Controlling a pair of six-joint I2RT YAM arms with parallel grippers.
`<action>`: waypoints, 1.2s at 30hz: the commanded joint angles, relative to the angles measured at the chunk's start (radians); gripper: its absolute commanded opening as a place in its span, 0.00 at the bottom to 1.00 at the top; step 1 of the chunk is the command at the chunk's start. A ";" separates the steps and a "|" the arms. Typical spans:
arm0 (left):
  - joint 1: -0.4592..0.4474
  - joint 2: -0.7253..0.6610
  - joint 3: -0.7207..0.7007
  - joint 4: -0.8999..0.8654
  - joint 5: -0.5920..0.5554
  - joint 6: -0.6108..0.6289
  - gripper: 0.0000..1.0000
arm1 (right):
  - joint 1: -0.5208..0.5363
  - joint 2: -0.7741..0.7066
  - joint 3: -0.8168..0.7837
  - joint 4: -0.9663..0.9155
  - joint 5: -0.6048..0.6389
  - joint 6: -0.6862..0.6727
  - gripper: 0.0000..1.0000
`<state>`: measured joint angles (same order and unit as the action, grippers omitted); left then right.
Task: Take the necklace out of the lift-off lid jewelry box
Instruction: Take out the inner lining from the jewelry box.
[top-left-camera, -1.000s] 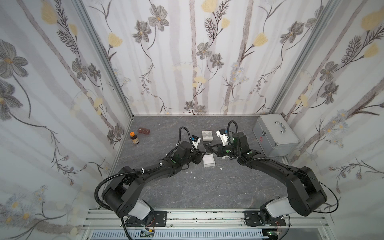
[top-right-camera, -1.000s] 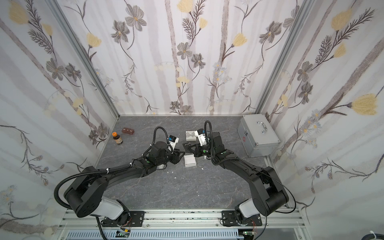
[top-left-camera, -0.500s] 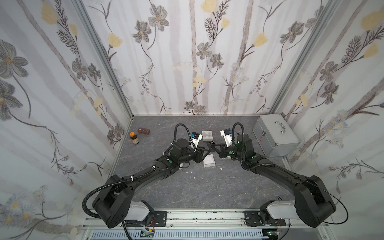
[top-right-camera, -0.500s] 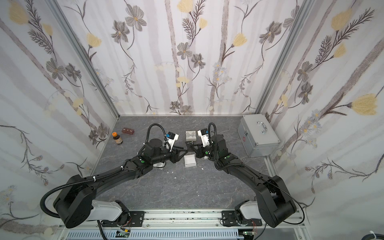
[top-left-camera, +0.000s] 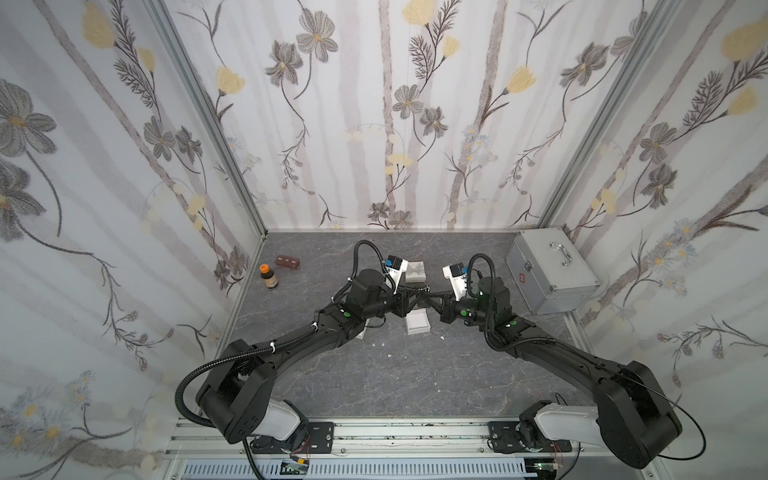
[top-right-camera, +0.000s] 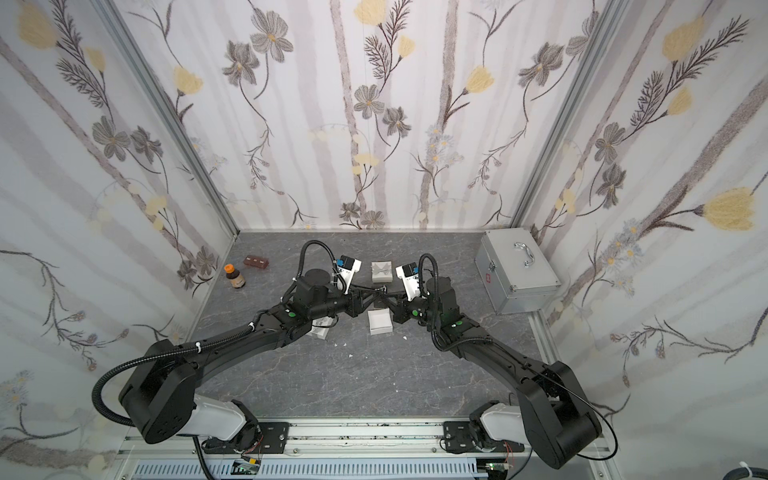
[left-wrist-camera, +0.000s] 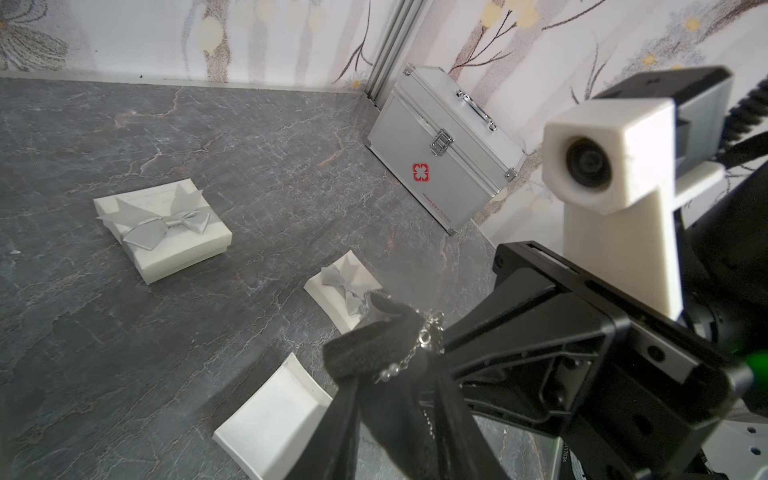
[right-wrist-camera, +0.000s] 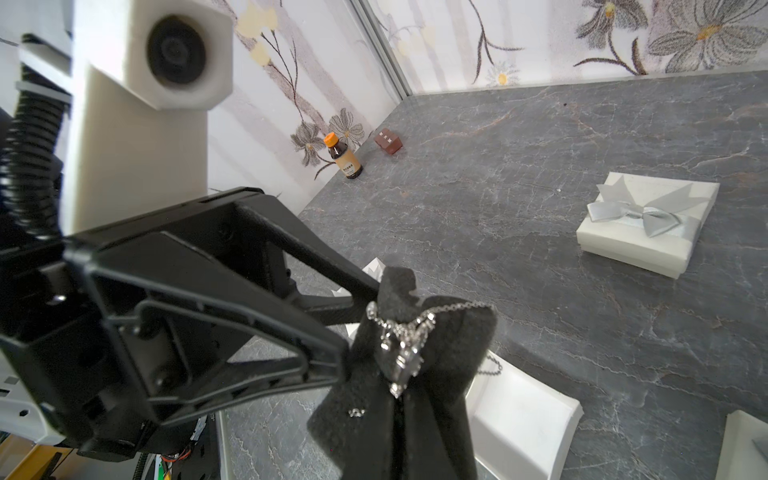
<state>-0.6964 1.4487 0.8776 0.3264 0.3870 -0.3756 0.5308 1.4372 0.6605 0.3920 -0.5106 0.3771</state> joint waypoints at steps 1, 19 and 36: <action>0.001 0.007 0.011 0.029 0.034 -0.043 0.31 | 0.001 -0.013 -0.007 0.077 0.009 -0.003 0.03; 0.008 0.004 0.013 0.044 0.060 -0.096 0.43 | 0.000 -0.041 -0.030 0.119 0.037 0.006 0.05; 0.048 0.001 -0.036 0.195 0.130 -0.182 0.05 | -0.037 -0.067 -0.062 0.155 -0.045 0.044 0.33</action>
<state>-0.6624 1.4658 0.8497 0.4755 0.5091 -0.5407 0.5121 1.3838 0.6098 0.4934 -0.5003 0.4046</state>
